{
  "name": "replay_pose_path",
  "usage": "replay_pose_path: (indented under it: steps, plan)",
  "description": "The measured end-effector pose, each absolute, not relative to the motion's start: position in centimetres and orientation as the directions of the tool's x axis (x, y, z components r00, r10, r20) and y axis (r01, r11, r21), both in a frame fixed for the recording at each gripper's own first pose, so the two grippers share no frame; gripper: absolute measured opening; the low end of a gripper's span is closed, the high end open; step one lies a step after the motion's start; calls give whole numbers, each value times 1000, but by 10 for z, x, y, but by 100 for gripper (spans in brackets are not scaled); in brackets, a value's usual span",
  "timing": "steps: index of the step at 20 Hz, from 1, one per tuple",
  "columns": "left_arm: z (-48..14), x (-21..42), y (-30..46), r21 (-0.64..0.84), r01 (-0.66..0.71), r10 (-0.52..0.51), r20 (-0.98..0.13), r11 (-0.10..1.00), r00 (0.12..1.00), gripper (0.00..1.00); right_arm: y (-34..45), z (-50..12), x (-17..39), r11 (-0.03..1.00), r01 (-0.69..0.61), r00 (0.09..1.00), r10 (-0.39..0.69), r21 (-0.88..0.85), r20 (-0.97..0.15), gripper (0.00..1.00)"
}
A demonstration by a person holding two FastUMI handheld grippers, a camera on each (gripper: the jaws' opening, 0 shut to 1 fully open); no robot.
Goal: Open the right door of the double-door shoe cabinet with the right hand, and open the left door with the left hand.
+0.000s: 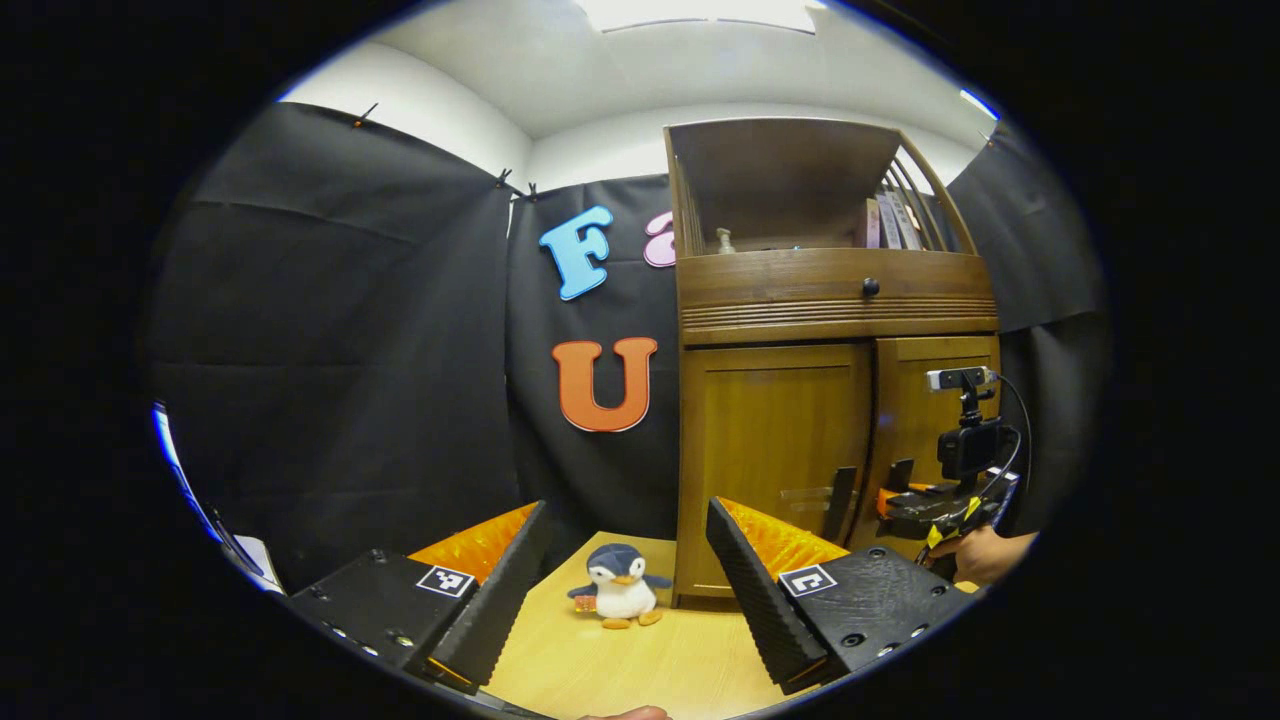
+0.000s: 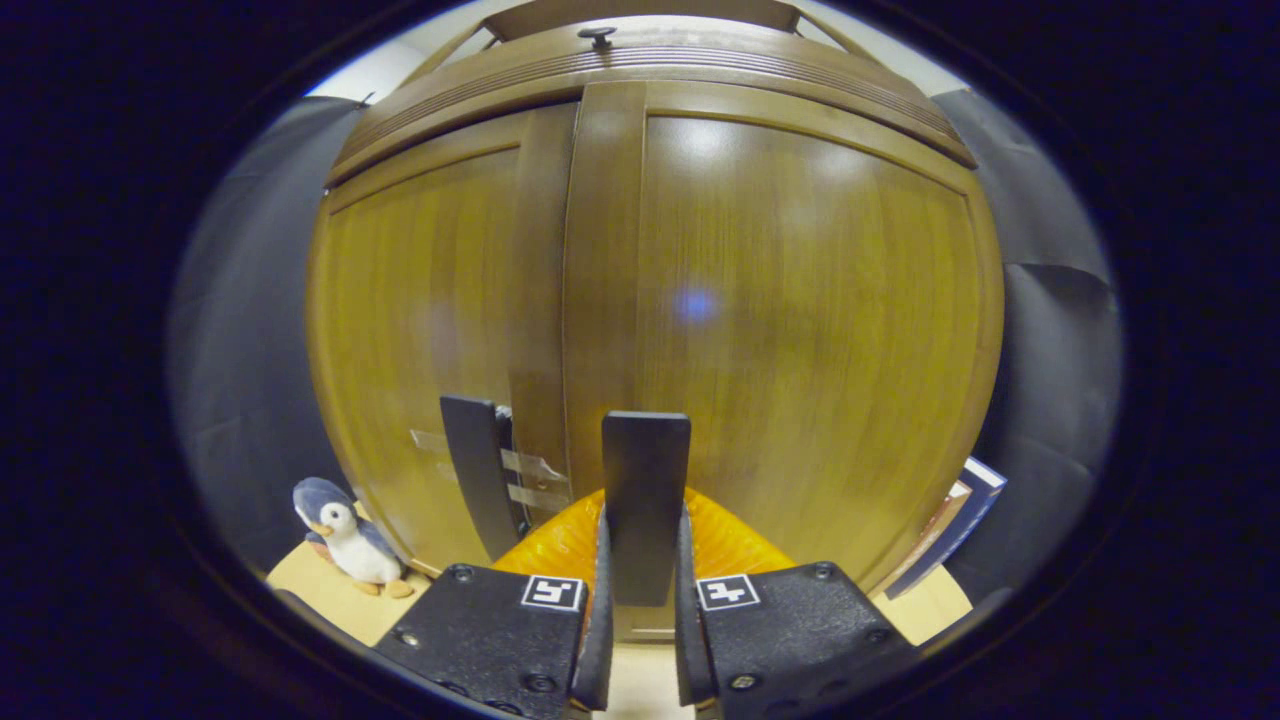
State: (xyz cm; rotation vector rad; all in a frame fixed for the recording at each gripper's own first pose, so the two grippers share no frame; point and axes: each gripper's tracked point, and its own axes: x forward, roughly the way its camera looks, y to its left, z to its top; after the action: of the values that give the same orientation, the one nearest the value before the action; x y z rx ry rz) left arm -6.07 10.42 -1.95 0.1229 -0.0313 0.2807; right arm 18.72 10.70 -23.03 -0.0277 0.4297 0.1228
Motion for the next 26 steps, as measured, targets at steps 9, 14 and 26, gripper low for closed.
replay_pose_path:
  steps: [9,14,26]
  plan:
    - [-25,-50,52,108,-208,203,56,972,978,95,92,-222,140,977,-213,892,197,6,-408,28]
    - [-25,-46,28,116,-186,181,57,976,982,95,81,-218,119,967,-253,879,242,27,-410,28]
    - [-30,-48,-13,106,-173,167,60,979,984,95,38,-207,60,949,-314,857,297,31,-421,28]
